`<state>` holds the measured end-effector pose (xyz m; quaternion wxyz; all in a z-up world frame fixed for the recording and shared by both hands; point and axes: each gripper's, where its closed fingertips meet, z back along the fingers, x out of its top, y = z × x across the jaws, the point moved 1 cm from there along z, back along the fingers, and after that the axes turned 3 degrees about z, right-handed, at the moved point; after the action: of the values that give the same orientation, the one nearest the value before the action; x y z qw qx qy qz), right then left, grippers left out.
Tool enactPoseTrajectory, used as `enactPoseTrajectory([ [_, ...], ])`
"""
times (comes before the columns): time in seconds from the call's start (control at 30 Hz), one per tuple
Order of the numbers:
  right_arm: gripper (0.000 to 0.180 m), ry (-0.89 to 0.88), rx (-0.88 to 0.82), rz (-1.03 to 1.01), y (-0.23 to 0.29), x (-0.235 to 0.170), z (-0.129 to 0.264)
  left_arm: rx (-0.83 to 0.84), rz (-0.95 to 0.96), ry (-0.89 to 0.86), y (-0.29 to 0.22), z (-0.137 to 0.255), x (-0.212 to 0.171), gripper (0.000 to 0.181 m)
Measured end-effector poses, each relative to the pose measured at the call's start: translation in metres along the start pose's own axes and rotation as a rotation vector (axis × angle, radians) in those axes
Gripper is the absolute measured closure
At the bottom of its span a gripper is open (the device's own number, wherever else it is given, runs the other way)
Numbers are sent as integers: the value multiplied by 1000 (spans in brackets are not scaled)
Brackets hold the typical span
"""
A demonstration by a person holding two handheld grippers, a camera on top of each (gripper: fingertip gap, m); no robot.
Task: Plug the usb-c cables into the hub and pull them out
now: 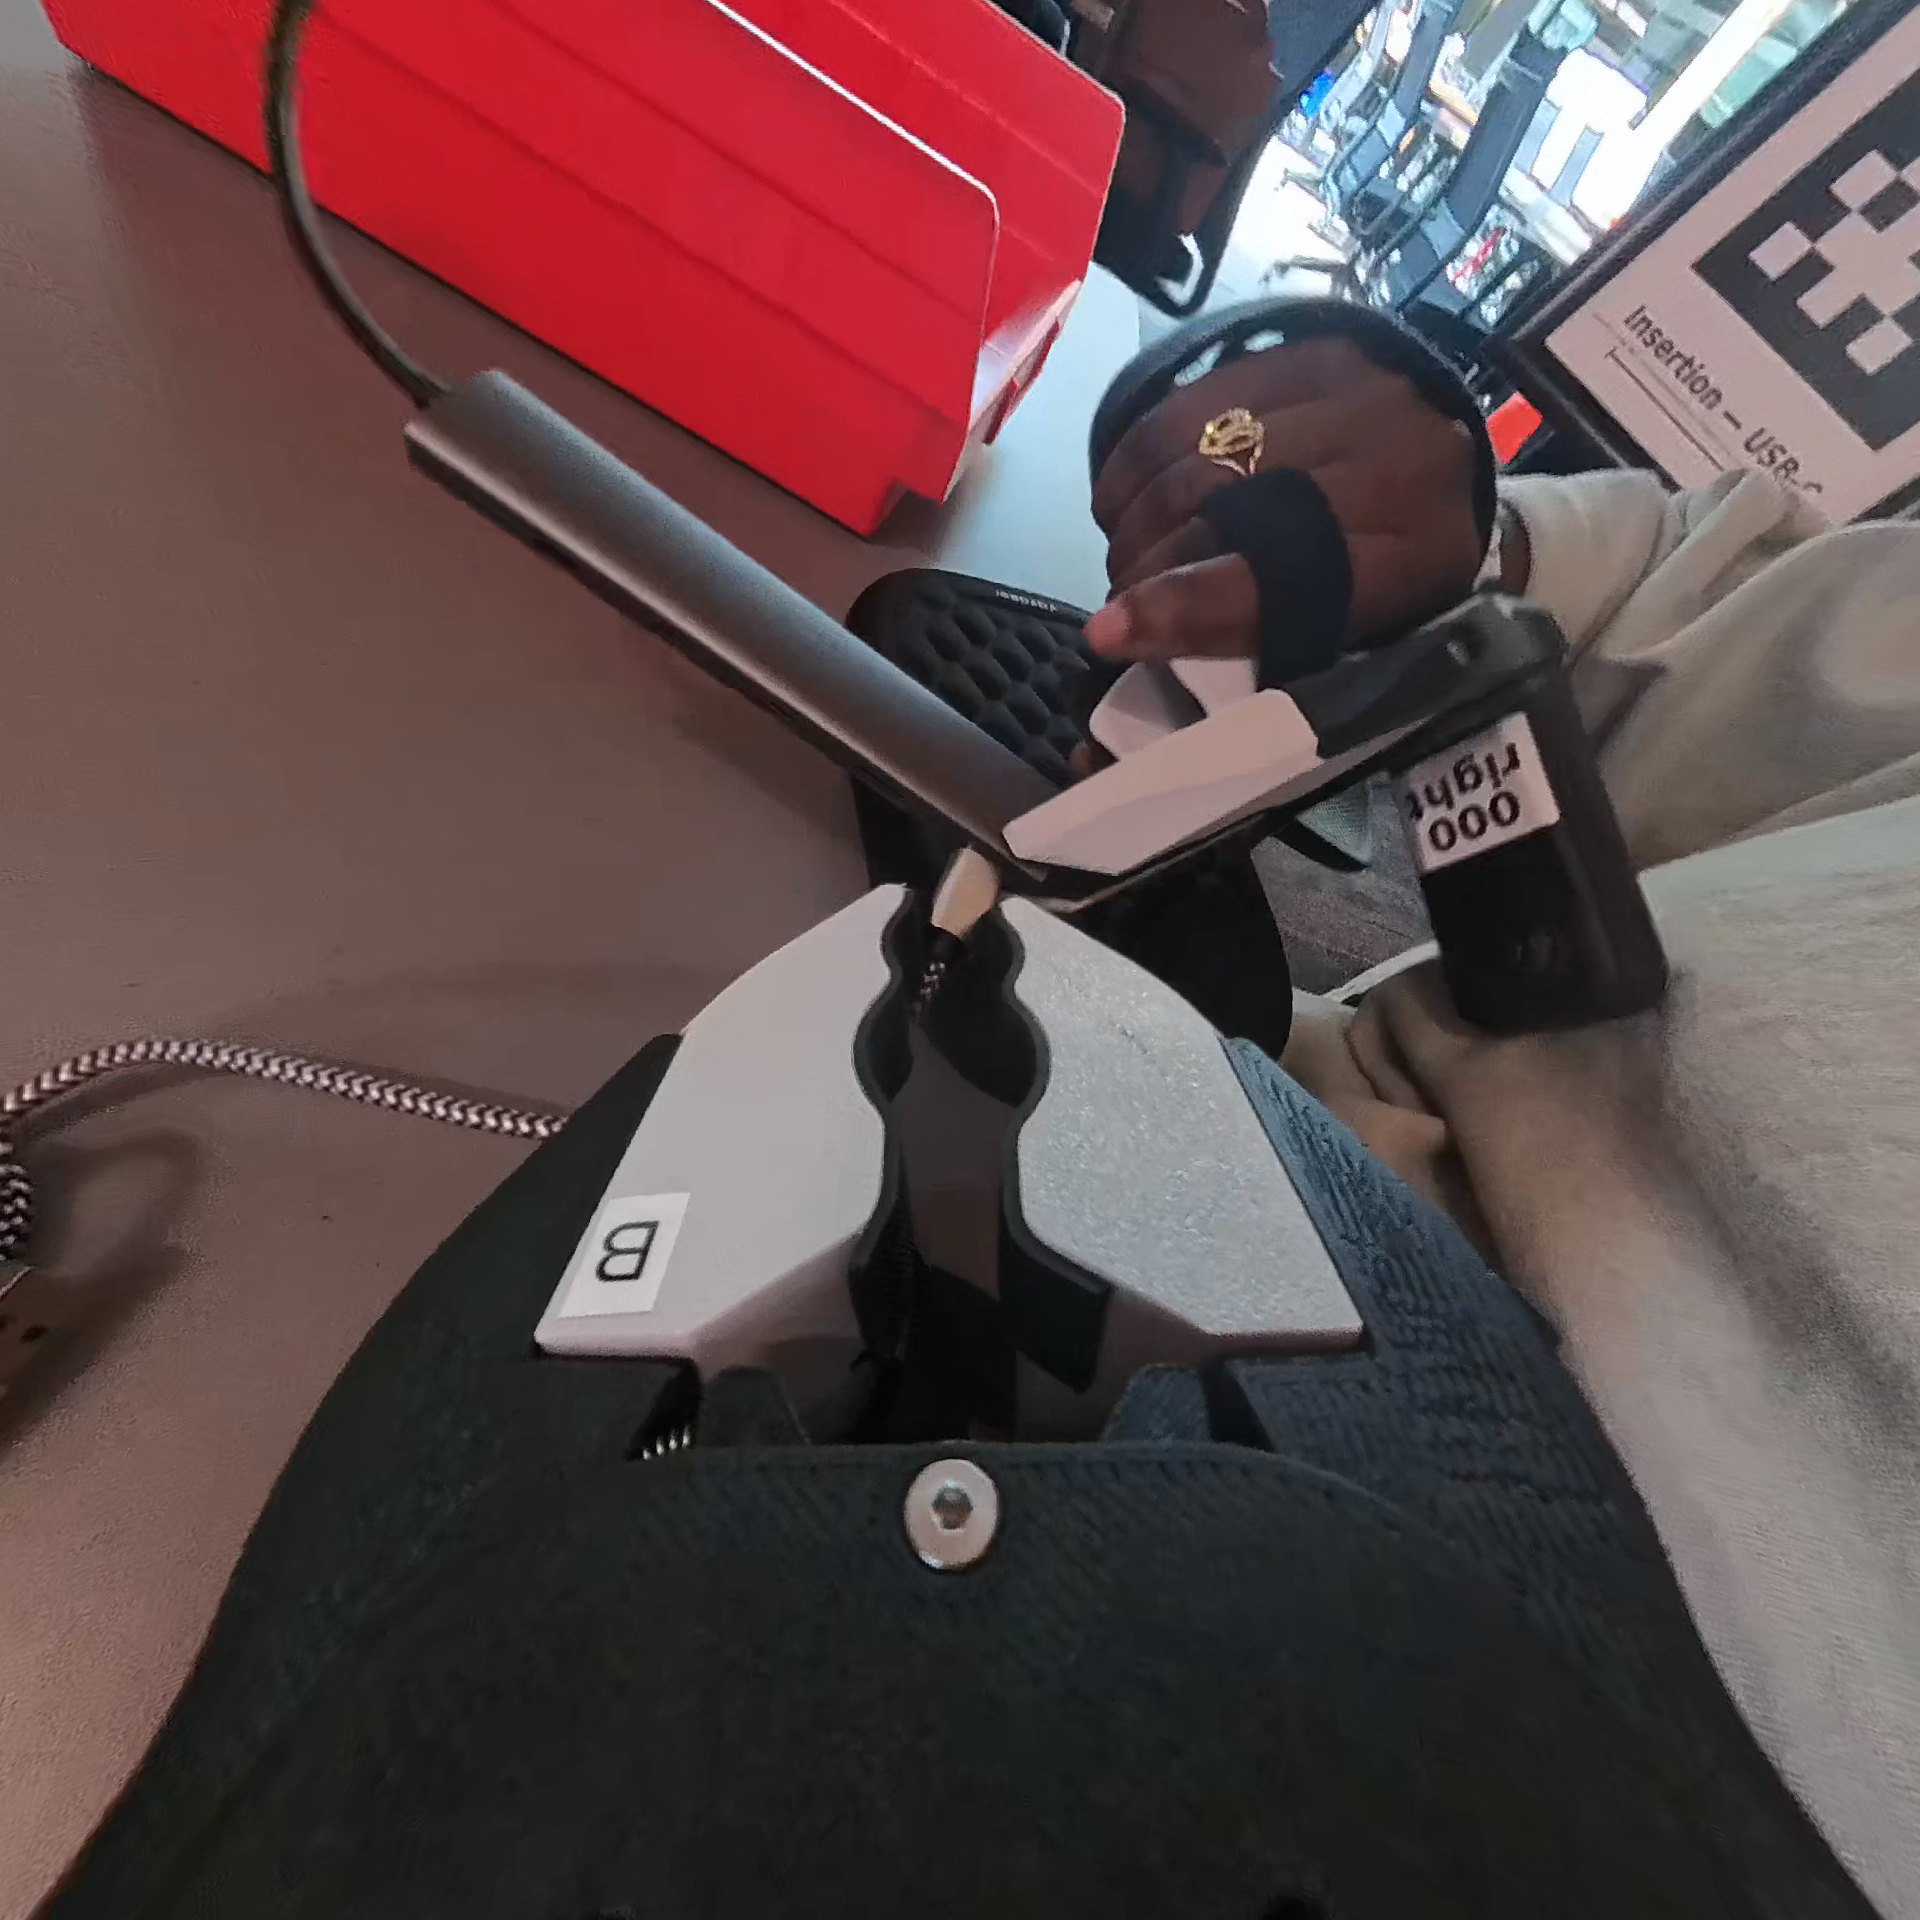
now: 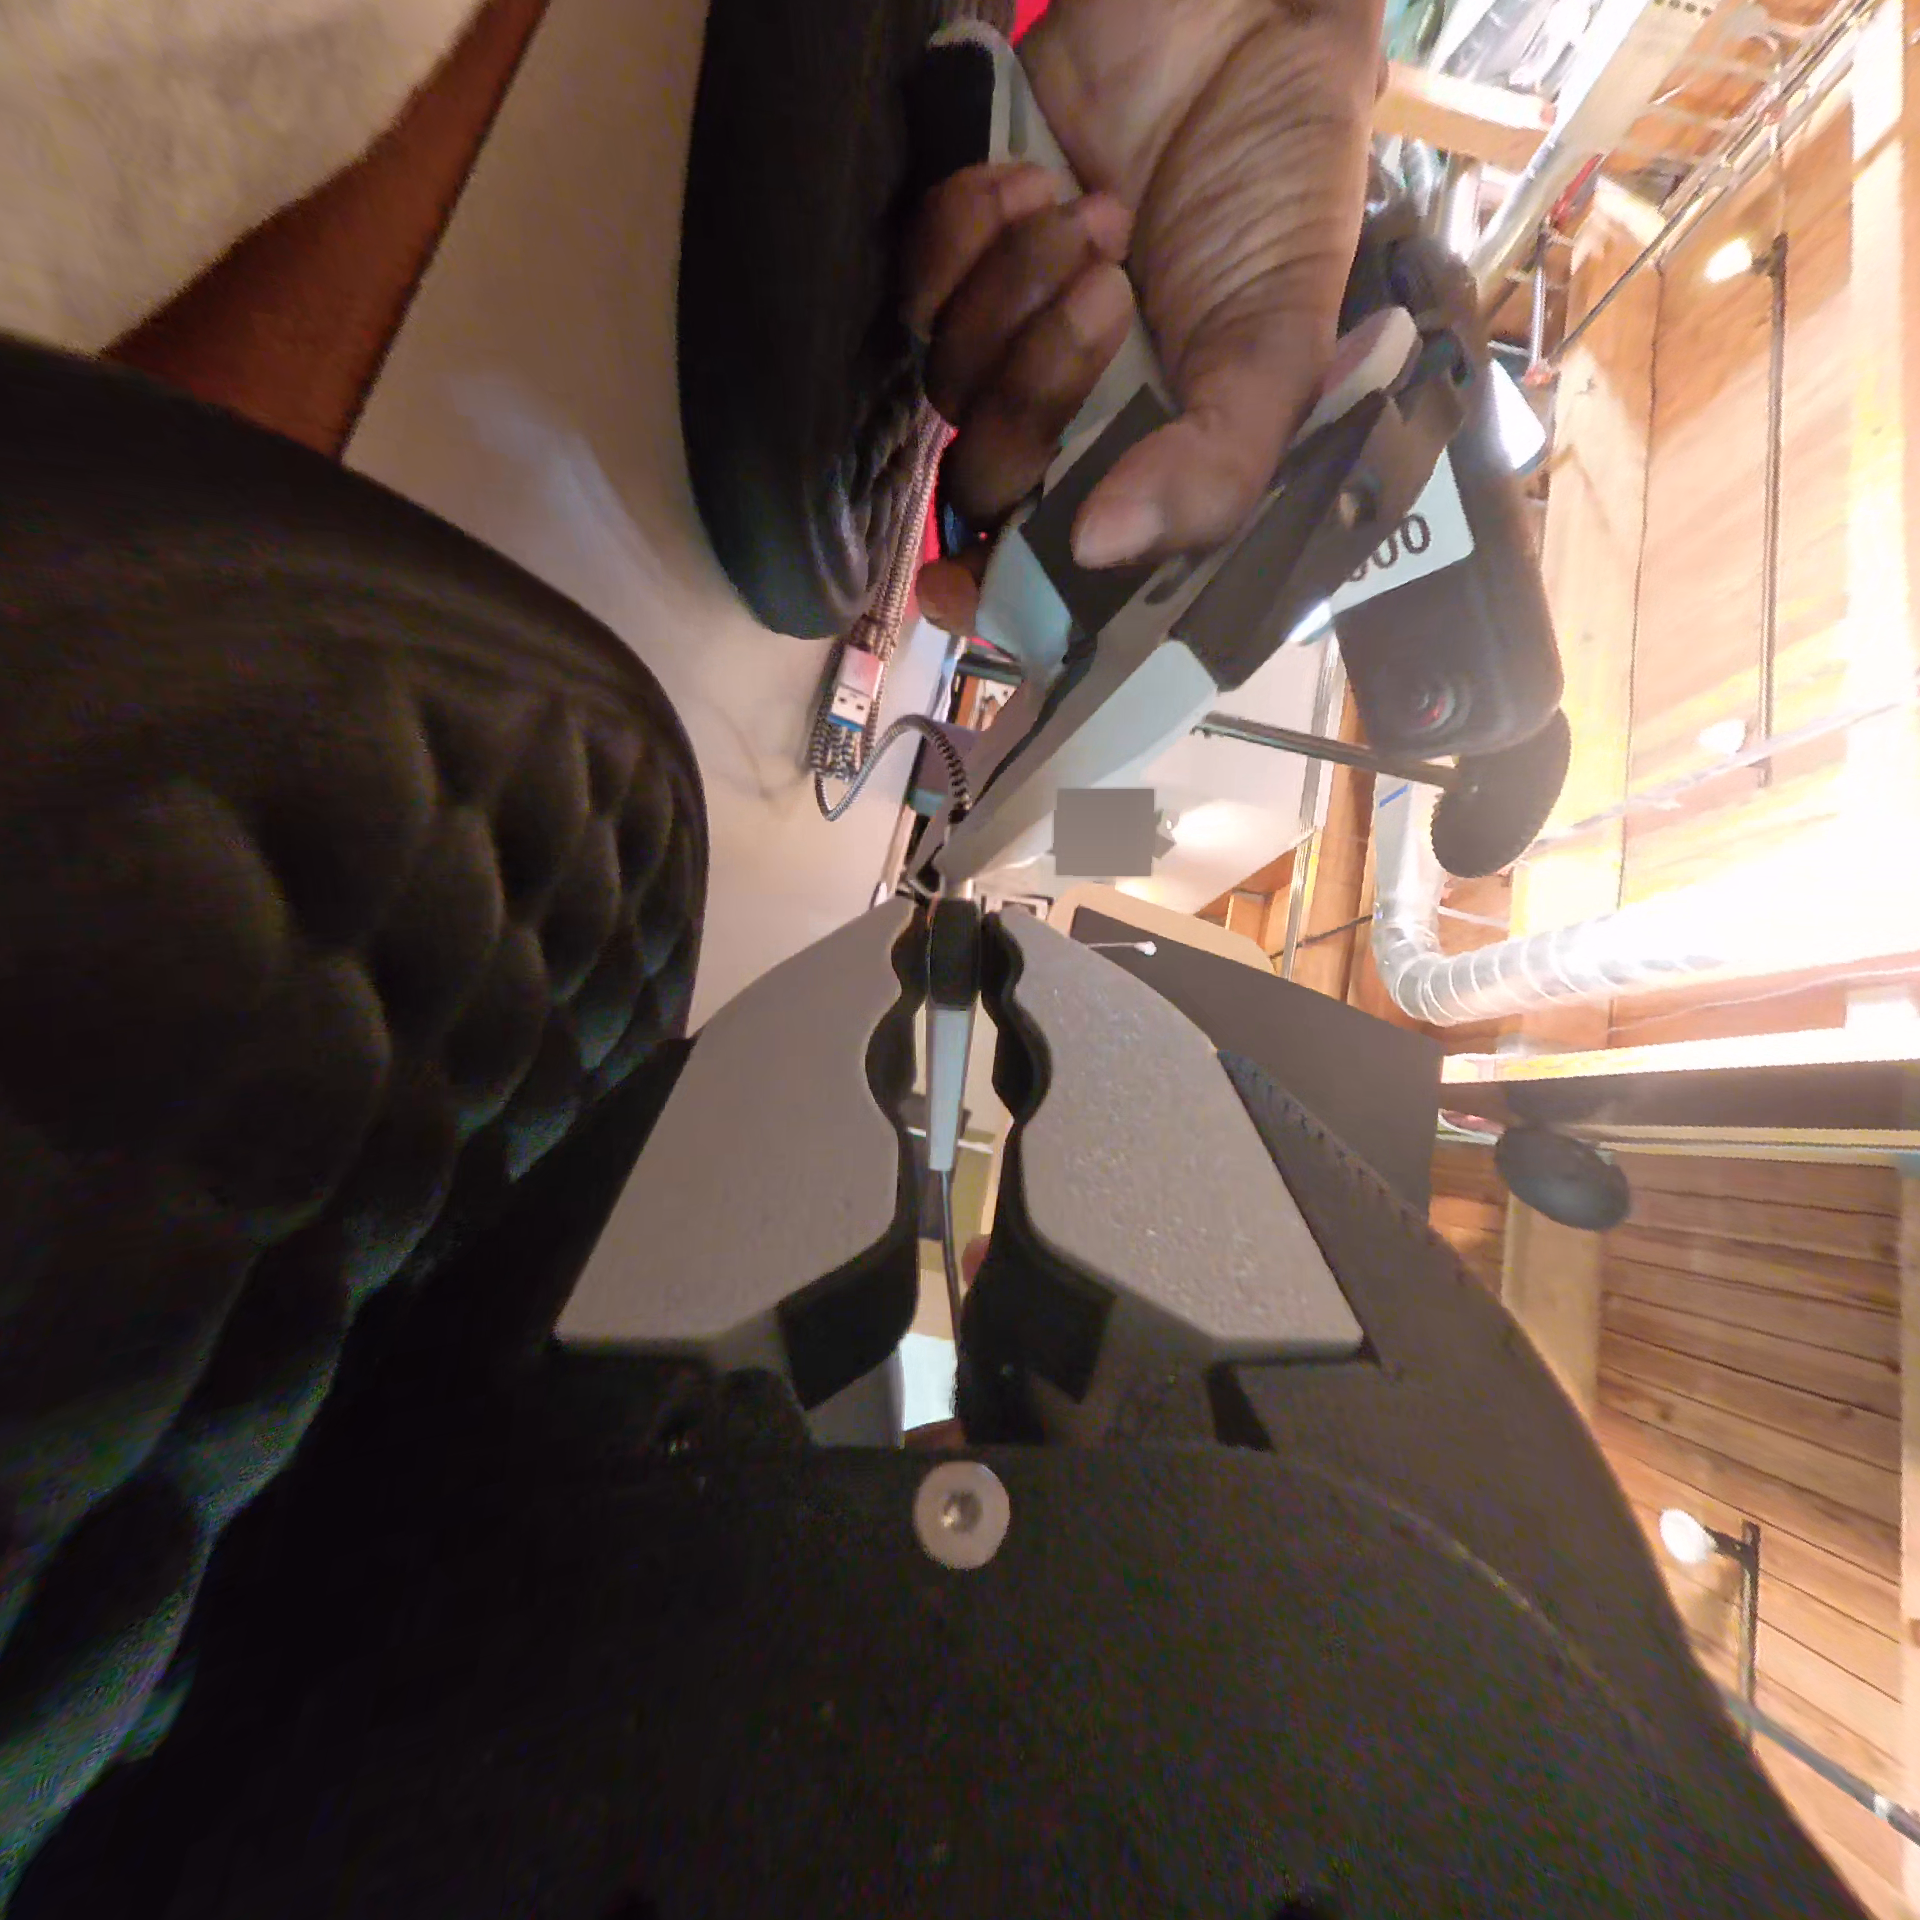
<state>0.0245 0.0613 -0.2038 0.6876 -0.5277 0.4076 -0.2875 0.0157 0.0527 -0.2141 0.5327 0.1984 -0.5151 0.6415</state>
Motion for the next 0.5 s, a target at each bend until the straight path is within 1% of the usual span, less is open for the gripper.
enactPoseTrajectory([
  [0.1,170,-52,43,-31,7,3,5,-9,-27,89,-2,-6,-10,169],
  [0.17,170,-104,66,-105,12,4,10,-20,-59,139,-5,-11,-15,169],
  [0.27,170,-163,68,-252,15,6,16,-52,-72,165,-10,-12,-19,169],
  [0.33,169,-173,61,-295,15,7,18,-67,-67,178,-11,-12,-20,169],
  [0.43,158,-185,80,-336,15,7,21,-74,-64,206,-12,-14,-24,169],
  [0.5,155,-197,119,-372,18,6,25,-76,-69,210,-12,-14,-24,169],
])
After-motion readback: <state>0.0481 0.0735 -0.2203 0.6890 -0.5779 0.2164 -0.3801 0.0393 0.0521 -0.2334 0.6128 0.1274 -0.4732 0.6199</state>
